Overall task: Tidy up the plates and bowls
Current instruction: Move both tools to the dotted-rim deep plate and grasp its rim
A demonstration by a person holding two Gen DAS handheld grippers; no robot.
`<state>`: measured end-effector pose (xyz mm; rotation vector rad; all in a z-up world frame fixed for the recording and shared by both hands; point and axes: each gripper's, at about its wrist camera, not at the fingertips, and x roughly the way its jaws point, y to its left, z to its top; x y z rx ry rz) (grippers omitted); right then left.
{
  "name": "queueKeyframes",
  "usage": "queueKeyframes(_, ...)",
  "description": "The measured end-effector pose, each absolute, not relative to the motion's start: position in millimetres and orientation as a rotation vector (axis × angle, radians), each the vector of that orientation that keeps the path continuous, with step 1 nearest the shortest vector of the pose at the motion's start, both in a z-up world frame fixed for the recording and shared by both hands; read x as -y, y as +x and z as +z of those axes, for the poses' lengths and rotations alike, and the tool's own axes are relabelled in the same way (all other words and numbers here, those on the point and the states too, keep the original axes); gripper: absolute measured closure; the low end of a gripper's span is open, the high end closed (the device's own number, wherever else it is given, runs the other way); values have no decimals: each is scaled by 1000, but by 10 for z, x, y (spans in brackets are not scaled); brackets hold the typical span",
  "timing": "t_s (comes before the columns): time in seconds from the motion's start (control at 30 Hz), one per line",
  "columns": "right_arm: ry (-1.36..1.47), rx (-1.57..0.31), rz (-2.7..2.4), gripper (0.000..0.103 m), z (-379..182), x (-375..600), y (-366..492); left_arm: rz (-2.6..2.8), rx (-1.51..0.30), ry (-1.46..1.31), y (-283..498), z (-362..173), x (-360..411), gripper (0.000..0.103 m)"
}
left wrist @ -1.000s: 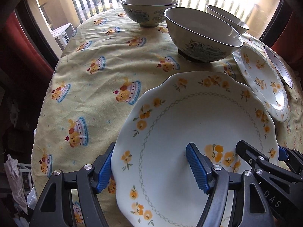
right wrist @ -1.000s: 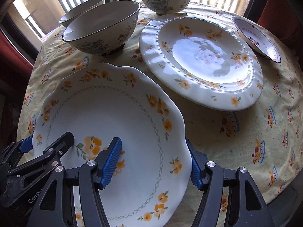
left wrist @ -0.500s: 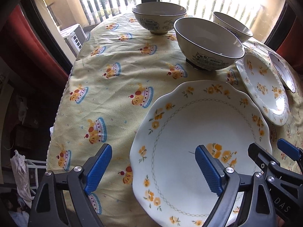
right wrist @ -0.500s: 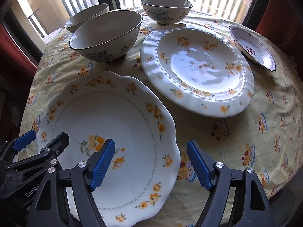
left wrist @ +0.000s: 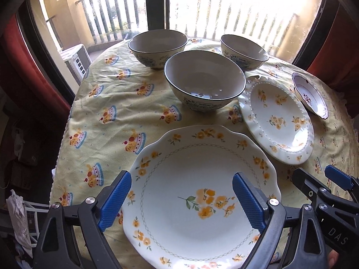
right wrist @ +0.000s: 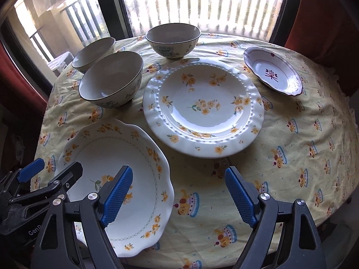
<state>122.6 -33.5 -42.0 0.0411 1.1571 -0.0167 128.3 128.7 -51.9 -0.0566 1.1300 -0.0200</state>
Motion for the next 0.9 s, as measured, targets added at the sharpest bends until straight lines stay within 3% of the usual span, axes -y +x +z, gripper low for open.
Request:
queueKeyframes(0.47,83,-1141,-11,16,-434,1017,1578,-13,-1102,-52,1606,-520,-633,13)
queueKeyframes(0.9,114,-1160,-47,17,-736,1549,1997,0,-1159,-61,1983,-841,-198,17)
